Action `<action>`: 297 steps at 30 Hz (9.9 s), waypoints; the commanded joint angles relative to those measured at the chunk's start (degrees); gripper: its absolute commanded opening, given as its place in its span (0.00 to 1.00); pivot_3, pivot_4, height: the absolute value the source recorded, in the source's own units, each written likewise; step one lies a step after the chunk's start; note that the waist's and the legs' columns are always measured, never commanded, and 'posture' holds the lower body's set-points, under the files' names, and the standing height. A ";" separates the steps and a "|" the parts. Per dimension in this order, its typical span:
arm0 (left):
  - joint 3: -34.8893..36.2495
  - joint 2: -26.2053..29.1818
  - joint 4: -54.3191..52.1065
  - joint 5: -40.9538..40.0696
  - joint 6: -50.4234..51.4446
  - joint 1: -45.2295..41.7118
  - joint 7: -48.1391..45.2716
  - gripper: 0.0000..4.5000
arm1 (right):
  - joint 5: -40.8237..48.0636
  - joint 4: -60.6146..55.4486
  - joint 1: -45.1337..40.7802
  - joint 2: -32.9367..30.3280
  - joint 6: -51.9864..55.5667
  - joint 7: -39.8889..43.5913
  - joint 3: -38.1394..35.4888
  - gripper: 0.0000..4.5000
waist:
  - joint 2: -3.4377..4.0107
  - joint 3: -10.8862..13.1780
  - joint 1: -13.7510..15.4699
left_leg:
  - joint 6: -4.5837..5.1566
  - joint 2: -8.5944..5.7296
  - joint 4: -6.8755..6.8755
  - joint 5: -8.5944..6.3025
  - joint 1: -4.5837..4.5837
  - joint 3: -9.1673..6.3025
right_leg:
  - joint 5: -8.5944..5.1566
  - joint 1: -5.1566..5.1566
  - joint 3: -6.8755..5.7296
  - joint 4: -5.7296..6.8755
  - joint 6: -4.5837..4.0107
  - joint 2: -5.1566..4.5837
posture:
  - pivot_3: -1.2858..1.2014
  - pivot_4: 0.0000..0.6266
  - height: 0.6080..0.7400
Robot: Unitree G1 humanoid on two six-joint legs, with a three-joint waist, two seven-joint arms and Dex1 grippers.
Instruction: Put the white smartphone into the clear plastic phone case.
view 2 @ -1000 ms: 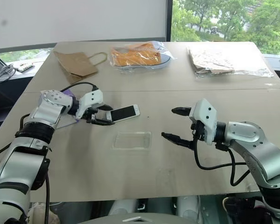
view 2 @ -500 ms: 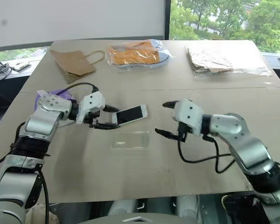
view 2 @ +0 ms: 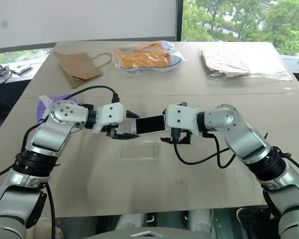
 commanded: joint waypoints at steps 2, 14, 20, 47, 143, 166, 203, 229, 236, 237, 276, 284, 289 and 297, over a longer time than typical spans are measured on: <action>-0.90 0.41 -3.16 1.03 -2.55 -0.59 0.71 0.64 | -3.86 0.06 -1.82 -0.93 -2.77 2.20 1.36 1.00 | 0.00 0.00 0.01 | 0.00 0.00 0.00 0.00 0.01 0.00 | 0.00 0.00 -0.01 0.01 0.00 0.01 | 0.52 0.24 1.00; -0.82 0.56 -7.34 -1.24 -0.86 0.97 0.18 0.64 | -8.54 3.23 -3.03 1.78 -2.07 2.69 1.56 1.00 | 0.00 0.00 -0.01 | -0.05 0.00 0.01 0.03 0.00 0.01 | 0.00 0.00 -0.01 0.02 0.00 0.00 | 0.52 0.24 1.00; 0.39 2.23 -11.26 -4.26 4.55 2.79 -0.39 0.64 | -7.43 1.86 -1.43 3.45 -0.30 2.85 0.87 1.00 | 0.01 0.00 -0.02 | -0.09 0.00 0.01 0.06 0.00 0.00 | 0.00 0.00 -0.01 0.02 0.00 0.00 | 0.52 0.24 1.00; 0.45 4.61 -18.11 -7.75 9.48 8.59 2.33 0.64 | -2.26 -1.31 1.96 2.61 4.93 4.53 0.92 1.00 | 0.02 0.01 0.03 | -0.02 0.01 0.04 0.01 0.03 -0.03 | 0.00 0.03 -0.02 0.06 0.00 0.01 | 0.52 0.24 1.00; 13.84 4.79 -15.00 -16.04 12.07 31.95 14.46 0.00 | -1.28 -2.25 -1.88 7.14 16.84 7.85 1.16 1.00 | 0.12 0.05 -0.05 | -0.04 0.01 0.00 0.01 0.04 -0.08 | 0.01 0.04 -0.15 0.05 -0.03 -0.15 | 0.52 0.24 1.00; 12.58 3.44 -14.47 -15.52 9.45 34.89 15.52 0.00 | -1.28 -3.26 9.25 -2.04 11.13 1.06 -1.49 0.02 | 0.13 0.04 -0.02 | 0.00 0.00 -0.02 -0.02 0.06 -0.07 | -0.13 0.04 -0.19 0.03 -0.22 -0.24 | 0.52 0.24 1.00; 28.13 3.68 -15.27 -28.18 13.13 41.27 11.74 0.00 | 1.24 14.40 -5.18 18.15 0.51 0.41 3.59 0.02 | 0.22 0.06 -1.24 | -0.12 -0.01 -0.10 0.05 0.03 -0.13 | 0.00 0.04 -0.29 0.01 -0.04 -0.29 | 0.52 0.24 1.00; 27.78 3.90 -20.27 -28.55 14.59 44.42 15.09 0.00 | -12.01 30.72 -7.57 23.58 -3.72 8.73 16.14 0.02 | 0.29 0.01 -1.55 | -0.26 0.00 -0.12 0.13 0.12 -0.14 | -0.11 0.06 -0.28 0.06 -0.25 -0.33 | 0.52 0.24 1.00; 27.55 4.38 -20.23 -28.07 14.45 44.63 14.82 0.00 | -14.67 33.23 -5.88 21.60 -2.20 10.57 18.42 0.02 | 0.65 -0.51 -1.43 | -0.10 -0.02 -0.12 0.03 0.24 -0.13 | -0.13 0.13 -0.28 0.05 -0.26 -0.35 | 0.52 0.24 1.00; 27.56 4.43 -20.18 -28.02 14.40 44.65 14.76 0.00 | -14.44 33.06 -5.64 21.42 -1.54 10.78 18.23 0.02 | 0.70 -0.53 -1.39 | -0.04 -0.02 -0.12 0.00 0.33 -0.13 | -0.13 0.21 -0.28 0.05 -0.26 -0.36 | 0.52 0.24 1.00; 17.04 6.24 -5.06 -18.06 4.51 33.31 6.39 0.01 | 4.05 -5.35 10.50 2.20 15.62 1.30 -8.52 0.00 | 0.73 -0.53 -1.51 | -0.04 -0.06 -0.80 0.00 -0.04 0.02 | -0.14 -0.31 -0.27 -0.23 -0.21 -0.34 | 0.52 0.24 1.00; 12.84 4.96 -3.10 -16.06 2.78 30.91 4.33 0.01 | 2.39 -3.81 11.10 1.68 13.37 -0.35 -4.27 0.00 | 0.66 -0.49 -1.16 | -0.04 -0.06 -0.74 0.01 0.01 0.01 | -0.20 -0.29 -0.24 -0.15 -0.14 -0.35 | 0.52 0.24 1.00; 11.27 3.33 -4.57 -16.40 3.16 30.46 4.95 0.01 | 1.94 -1.91 10.43 1.96 11.86 0.91 -1.36 0.00 | 0.66 -0.49 -0.81 | -0.03 -0.08 -0.73 0.01 0.00 0.04 | -0.03 -0.27 -0.22 -0.16 -0.02 -0.34 | 0.52 0.24 1.00; 10.10 1.74 -7.27 -16.95 4.48 31.18 5.92 0.01 | 3.32 -3.28 10.46 1.30 11.69 3.56 -0.62 0.00 | 0.66 -0.49 -0.02 | -0.03 -0.08 -0.66 0.01 0.00 0.02 | -0.06 -0.25 -0.22 -0.15 0.02 -0.33 | 0.52 0.24 1.00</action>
